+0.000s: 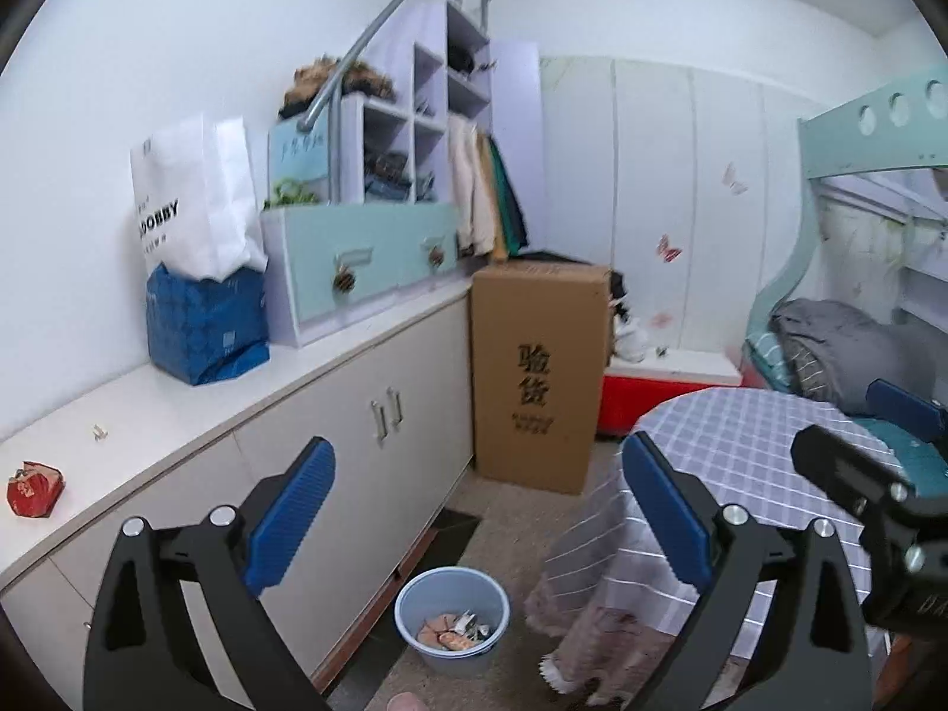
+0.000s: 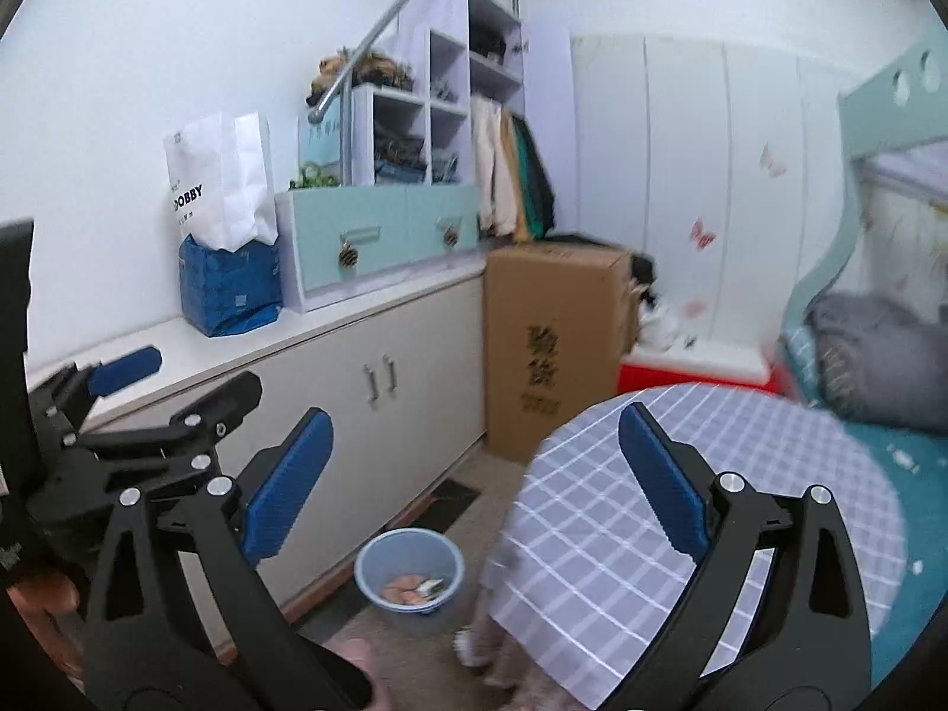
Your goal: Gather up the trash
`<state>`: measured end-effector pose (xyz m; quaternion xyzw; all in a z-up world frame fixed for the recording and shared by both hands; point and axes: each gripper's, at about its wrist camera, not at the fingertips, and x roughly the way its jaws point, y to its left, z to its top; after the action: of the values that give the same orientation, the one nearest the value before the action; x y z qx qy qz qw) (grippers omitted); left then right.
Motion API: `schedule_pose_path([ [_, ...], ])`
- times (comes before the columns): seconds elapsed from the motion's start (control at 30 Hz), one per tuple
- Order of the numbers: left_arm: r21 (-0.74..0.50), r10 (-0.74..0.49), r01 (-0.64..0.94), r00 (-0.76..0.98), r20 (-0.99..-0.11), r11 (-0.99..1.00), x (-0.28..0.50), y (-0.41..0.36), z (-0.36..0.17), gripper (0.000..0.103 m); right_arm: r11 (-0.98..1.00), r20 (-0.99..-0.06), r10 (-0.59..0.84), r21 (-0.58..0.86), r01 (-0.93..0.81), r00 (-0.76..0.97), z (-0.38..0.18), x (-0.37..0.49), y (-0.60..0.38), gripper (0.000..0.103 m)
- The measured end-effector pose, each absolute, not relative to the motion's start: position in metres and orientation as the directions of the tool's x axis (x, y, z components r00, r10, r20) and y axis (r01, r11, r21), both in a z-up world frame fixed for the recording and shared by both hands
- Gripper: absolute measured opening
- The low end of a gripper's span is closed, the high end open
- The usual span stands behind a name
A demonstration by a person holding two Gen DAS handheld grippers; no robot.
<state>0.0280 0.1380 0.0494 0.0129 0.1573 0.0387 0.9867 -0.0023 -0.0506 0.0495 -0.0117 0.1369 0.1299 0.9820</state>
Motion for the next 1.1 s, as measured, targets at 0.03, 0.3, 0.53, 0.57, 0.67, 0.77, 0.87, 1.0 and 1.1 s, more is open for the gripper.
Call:
schedule_pose_path([
  [0.03,0.045,0.067,-0.056,0.953,-0.297,0.997,0.015,0.129,0.053,0.096,0.97,-0.26,0.236,0.004,-0.243,0.936,0.05,-0.01,-0.055,0.095],
  [0.3,0.035,0.003,0.006,0.969,-0.246,0.999,-0.041,0.094,0.063,0.097,0.99,-0.201,0.143,0.048,-0.136,0.969,0.047,-0.069,-0.099,0.096],
  [0.53,-0.011,-0.037,0.035,0.969,-0.243,0.999,-0.064,0.084,0.06,0.098,0.995,-0.173,0.095,0.058,-0.086,0.98,0.042,-0.1,-0.115,0.097],
  [0.57,-0.018,-0.048,0.045,0.969,-0.242,0.999,-0.066,0.083,0.059,0.098,0.994,-0.173,0.097,0.064,-0.087,0.98,0.041,-0.103,-0.117,0.097],
  [0.67,-0.008,-0.053,0.053,0.969,-0.241,0.999,-0.069,0.08,0.058,0.098,0.994,-0.176,0.096,0.075,-0.084,0.98,0.038,-0.109,-0.122,0.097],
  [0.77,0.012,-0.055,0.059,0.968,-0.246,0.998,-0.071,0.076,0.056,0.098,0.995,-0.176,0.086,0.072,-0.074,0.981,0.035,-0.113,-0.123,0.097],
  [0.87,0.025,-0.054,0.061,0.97,-0.238,0.998,-0.077,0.074,0.055,0.098,0.994,-0.186,0.086,0.085,-0.071,0.979,0.033,-0.114,-0.125,0.097],
  [1.0,0.026,-0.059,0.066,0.971,-0.231,0.997,-0.08,0.074,0.054,0.098,0.994,-0.189,0.082,0.082,-0.068,0.979,0.03,-0.117,-0.124,0.097],
  [1.1,0.032,-0.066,0.075,0.972,-0.226,0.997,-0.081,0.071,0.053,0.098,0.995,-0.196,0.078,0.075,-0.064,0.978,0.028,-0.116,-0.123,0.097],
])
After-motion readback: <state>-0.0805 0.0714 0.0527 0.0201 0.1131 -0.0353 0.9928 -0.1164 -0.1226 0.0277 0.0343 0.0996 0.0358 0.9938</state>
